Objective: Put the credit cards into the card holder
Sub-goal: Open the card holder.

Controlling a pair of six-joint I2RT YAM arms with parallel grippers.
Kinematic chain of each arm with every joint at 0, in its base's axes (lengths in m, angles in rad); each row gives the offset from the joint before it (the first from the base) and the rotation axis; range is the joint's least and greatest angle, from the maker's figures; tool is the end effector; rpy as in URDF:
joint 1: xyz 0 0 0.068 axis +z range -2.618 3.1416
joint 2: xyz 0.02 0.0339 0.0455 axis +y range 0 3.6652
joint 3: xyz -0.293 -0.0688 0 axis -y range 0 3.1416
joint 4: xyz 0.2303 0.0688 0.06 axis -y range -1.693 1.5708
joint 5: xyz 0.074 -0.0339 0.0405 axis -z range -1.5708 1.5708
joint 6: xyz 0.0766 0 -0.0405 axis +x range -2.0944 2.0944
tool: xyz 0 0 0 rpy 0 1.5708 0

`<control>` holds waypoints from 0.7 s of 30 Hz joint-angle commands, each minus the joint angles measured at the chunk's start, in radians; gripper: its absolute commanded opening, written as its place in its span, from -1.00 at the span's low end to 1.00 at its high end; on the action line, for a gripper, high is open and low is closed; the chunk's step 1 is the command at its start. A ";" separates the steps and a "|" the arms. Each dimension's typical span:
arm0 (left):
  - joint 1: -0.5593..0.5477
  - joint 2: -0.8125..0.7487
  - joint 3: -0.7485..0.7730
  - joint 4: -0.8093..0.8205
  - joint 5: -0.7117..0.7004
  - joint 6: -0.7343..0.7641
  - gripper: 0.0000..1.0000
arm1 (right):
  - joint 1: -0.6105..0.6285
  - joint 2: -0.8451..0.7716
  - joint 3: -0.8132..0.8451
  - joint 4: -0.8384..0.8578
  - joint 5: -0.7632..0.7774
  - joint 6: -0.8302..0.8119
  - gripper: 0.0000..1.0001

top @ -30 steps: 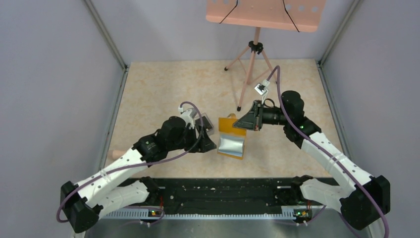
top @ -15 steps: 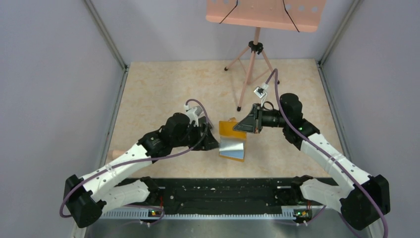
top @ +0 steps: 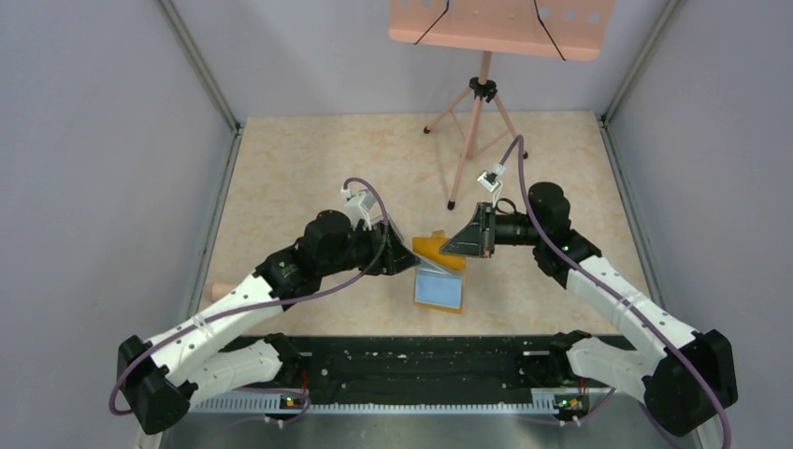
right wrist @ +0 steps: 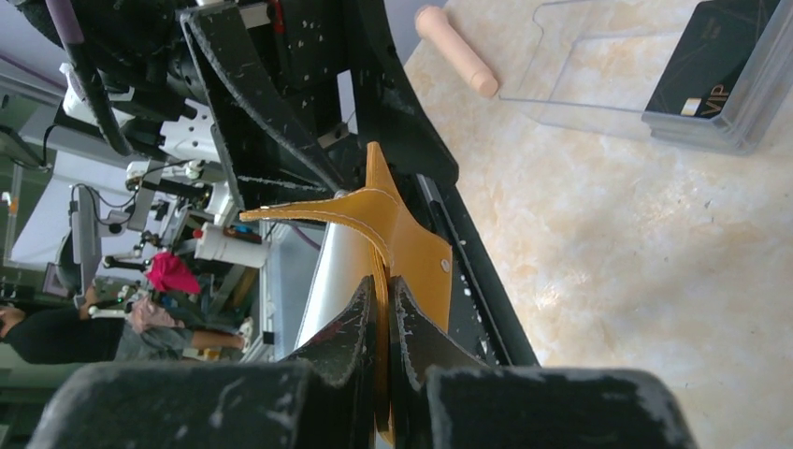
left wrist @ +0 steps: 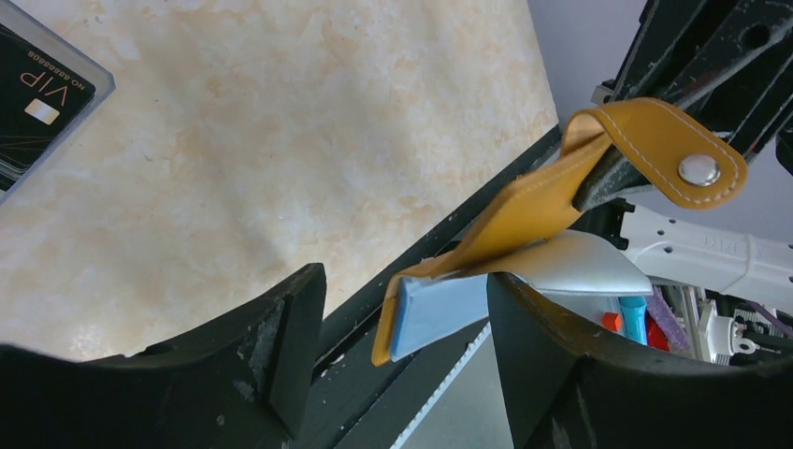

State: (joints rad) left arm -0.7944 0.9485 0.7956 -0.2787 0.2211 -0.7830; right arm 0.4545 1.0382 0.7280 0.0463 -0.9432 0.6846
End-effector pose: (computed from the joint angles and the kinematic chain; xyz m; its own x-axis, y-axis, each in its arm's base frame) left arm 0.1429 -0.1695 0.3136 -0.7972 -0.1705 -0.5791 0.3855 0.5944 -0.7057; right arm 0.1738 0.1539 0.3217 -0.7885 0.0280 -0.6143 -0.5954 0.2154 0.7740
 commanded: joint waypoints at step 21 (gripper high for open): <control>0.009 -0.043 -0.201 0.575 0.232 -0.093 0.08 | -0.007 -0.024 -0.076 0.390 -0.056 0.381 -1.00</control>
State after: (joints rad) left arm -0.7879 0.9367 0.6163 0.1246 0.4049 -0.8501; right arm 0.4530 1.0164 0.6540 0.3317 -0.9760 1.0004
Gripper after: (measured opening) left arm 0.589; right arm 0.015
